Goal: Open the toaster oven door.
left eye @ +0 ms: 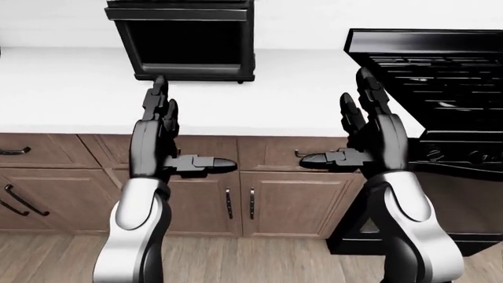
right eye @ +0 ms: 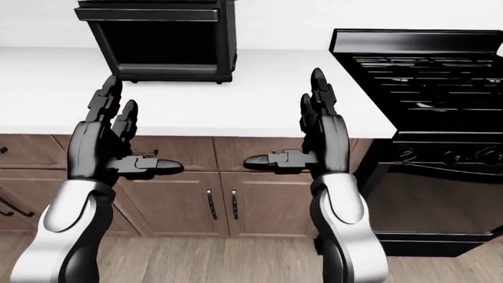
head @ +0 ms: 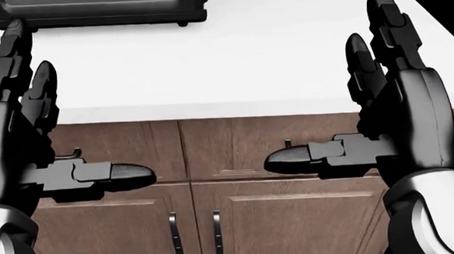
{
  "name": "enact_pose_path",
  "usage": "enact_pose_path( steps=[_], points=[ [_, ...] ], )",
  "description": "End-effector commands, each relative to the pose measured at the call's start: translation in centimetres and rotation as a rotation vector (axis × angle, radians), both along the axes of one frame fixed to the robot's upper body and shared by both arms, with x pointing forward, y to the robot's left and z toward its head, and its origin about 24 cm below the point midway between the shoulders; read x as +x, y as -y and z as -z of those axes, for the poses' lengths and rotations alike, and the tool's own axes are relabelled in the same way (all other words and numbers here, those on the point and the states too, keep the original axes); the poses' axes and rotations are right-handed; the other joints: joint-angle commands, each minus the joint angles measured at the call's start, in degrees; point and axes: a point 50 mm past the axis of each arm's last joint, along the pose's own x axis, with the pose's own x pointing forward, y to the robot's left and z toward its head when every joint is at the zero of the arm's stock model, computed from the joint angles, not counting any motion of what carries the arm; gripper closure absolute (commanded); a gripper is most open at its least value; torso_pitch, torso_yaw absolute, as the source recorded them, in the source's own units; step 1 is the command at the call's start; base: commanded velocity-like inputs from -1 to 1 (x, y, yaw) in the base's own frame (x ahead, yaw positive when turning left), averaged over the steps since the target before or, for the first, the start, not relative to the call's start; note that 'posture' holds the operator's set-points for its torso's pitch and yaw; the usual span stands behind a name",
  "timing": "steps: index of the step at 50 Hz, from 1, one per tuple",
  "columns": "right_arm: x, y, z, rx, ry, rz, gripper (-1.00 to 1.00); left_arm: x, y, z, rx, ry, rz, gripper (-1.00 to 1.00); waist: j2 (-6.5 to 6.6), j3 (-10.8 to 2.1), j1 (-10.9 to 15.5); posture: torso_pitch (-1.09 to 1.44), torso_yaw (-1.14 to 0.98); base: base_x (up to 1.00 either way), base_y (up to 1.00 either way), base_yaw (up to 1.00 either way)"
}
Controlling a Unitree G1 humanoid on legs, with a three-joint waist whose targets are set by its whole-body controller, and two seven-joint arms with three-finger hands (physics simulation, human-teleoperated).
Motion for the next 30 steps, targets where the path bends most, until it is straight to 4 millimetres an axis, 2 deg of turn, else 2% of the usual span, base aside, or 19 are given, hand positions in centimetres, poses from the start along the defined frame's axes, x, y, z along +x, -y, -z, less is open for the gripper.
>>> enact_pose_path(
  steps=[1,2,3,6,10,13,14,15,16,17,22,25,26,28,29,30],
  points=[
    [-0.33,0.22,-0.83,0.001,0.053,0.013,-1.0,-0.33,0.37,-1.03,0.004,0.061,0.018,-1.0,-0.51,-1.61,-0.2,0.0,0.0,0.45,0.0,0.0],
    [-0.44,0.23,-0.93,0.002,0.055,0.014,-1.0,-0.35,0.43,-1.02,0.004,0.061,0.019,-1.0,0.06,-0.45,-0.8,0.0,0.0,0.45,0.0,0.0],
    [-0.43,0.29,-0.88,0.003,0.058,0.013,-1.0,-0.35,0.49,-1.02,0.004,0.06,0.021,-1.0,-0.94,0.61,-0.4,0.0,0.0,0.45,0.0,0.0],
    [-0.47,0.44,-0.93,0.005,0.059,0.018,-1.0,-0.32,0.51,-1.13,0.004,0.062,0.021,-1.0,-0.12,0.04,-1.5,0.0,0.0,0.45,0.0,0.0],
    [-0.49,0.34,-1.02,0.006,0.06,0.015,-1.0,-0.3,0.55,-1.29,0.001,0.064,0.022,-1.0,1.91,0.48,-2.4,0.0,0.0,0.45,0.0,0.0],
    [-0.58,0.34,-1.14,0.006,0.061,0.018,-1.0,-0.3,0.4,-1.21,0.0,0.063,0.019,-1.0,4.39,-0.14,-2.9,0.0,0.0,0.45,0.0,0.0],
    [-0.6,0.34,-1.09,0.006,0.061,0.018,-1.0,-0.35,0.34,-1.16,-0.001,0.063,0.018,-1.0,5.78,-0.52,-3.0,0.0,0.0,0.45,0.0,0.0],
    [-0.65,0.27,-1.06,0.005,0.059,0.018,-1.0,-0.37,0.29,-1.1,-0.002,0.062,0.016,-1.0,7.88,-1.52,-2.7,0.0,0.0,0.43,0.0,0.0],
    [-0.67,0.26,-1.08,0.005,0.059,0.019,-1.0,-0.38,0.26,-1.06,-0.002,0.062,0.015,-1.0,6.14,-0.48,-2.1,0.0,0.0,0.44,0.0,0.0],
    [-0.59,0.26,-1.0,0.006,0.06,0.019,-1.0,-0.36,0.21,-1.03,-0.003,0.062,0.014,-1.0,7.15,0.46,-2.6,0.0,0.0,0.45,0.0,0.0],
    [-0.64,0.32,-0.95,0.01,0.061,0.022,-1.0,-0.41,0.18,-0.96,-0.004,0.062,0.014,-1.0,5.91,-0.31,-1.2,0.0,0.0,0.4,0.0,0.0],
    [-0.66,0.37,-0.97,0.015,0.063,0.025,-1.0,-0.5,0.18,-1.04,-0.007,0.062,0.017,-1.0,4.33,-0.56,-0.7,0.0,0.0,0.28,0.0,0.0],
    [-0.59,0.41,-0.89,0.019,0.063,0.025,-1.0,-0.64,0.16,-1.08,-0.007,0.063,0.016,-1.0,3.6,-0.74,-0.8,0.0,0.0,0.11,0.0,0.0],
    [-0.62,0.5,-0.91,0.026,0.067,0.025,-1.0,-0.9,-0.05,-0.92,-0.013,0.064,0.011,-1.0,1.26,-1.02,-1.1,0.0,0.0,0.0,0.0,0.0],
    [-0.59,0.53,-0.88,0.027,0.067,0.026,-1.0,-0.83,-0.11,-0.83,-0.014,0.063,0.009,-1.0,-0.82,-1.1,-1.2,0.0,0.0,0.0,0.0,0.0],
    [-0.59,0.51,-0.88,0.028,0.067,0.025,-1.0,-0.8,-0.13,-0.9,-0.014,0.063,0.008,-1.0,0.95,-1.15,-0.7,0.0,0.0,0.0,0.0,0.0]
  ],
)
